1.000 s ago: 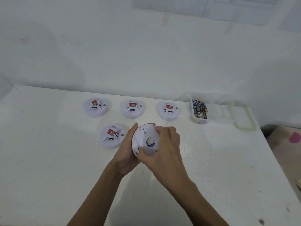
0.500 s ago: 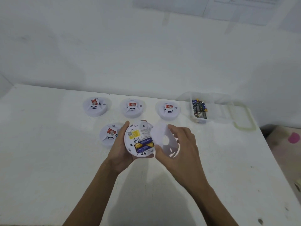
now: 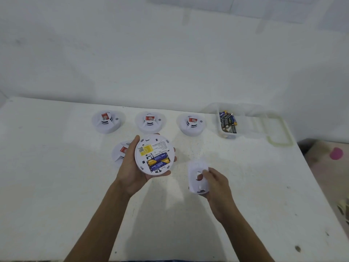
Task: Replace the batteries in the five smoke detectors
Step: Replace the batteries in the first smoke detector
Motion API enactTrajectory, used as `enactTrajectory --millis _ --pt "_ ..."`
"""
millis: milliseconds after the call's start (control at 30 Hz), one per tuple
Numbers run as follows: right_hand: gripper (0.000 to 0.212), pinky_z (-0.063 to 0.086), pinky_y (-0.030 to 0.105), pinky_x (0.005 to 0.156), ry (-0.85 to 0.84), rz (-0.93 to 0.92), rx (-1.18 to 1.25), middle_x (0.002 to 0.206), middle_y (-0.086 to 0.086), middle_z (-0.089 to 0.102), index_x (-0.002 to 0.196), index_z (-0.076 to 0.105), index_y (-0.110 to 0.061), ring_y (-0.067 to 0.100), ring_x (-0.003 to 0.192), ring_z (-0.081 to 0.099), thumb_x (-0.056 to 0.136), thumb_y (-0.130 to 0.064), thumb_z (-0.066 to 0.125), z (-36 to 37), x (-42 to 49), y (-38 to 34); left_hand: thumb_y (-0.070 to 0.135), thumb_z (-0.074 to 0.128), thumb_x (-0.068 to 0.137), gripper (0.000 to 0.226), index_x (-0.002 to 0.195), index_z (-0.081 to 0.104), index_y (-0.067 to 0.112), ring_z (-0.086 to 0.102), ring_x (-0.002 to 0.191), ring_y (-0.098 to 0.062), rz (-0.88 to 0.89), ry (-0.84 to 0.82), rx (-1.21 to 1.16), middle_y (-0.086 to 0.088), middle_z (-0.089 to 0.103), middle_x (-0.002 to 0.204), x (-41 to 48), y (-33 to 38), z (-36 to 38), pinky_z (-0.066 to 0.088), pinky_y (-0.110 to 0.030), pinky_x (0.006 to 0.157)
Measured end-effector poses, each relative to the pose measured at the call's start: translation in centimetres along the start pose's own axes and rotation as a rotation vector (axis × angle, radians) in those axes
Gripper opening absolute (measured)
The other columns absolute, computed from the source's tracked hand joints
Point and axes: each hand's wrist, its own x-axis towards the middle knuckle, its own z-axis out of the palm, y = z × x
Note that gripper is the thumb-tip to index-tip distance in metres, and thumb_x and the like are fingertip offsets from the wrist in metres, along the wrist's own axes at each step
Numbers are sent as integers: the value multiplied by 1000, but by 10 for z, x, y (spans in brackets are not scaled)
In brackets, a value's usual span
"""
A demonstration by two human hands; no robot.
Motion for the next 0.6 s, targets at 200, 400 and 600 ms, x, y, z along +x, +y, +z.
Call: enactTrajectory --millis 200,400,600 --pt "14 44 16 62 99 -166 -575 86 0 68 85 67 -13 16 77 62 92 -17 55 -1 14 22 62 68 67 71 125 63 21 61 112 -40 -13 -23 15 -19 60 129 1 -3 -1 55 -50 82" --pt "21 40 18 71 265 -319 -942 94 -3 58 99 64 -17 10 82 55 91 -35 59 -4 26 44 60 74 65 78 130 58 21 60 113 -42 -32 -33 -10 -20 58 131 2 -4 -2 54 -52 82" --pt "28 50 24 81 256 -326 -934 96 3 63 99 64 -11 11 81 51 90 -37 60 -6 29 56 58 80 57 86 130 57 21 61 111 -43 -49 -8 -13 -21 58 131 0 -4 2 56 -51 76"
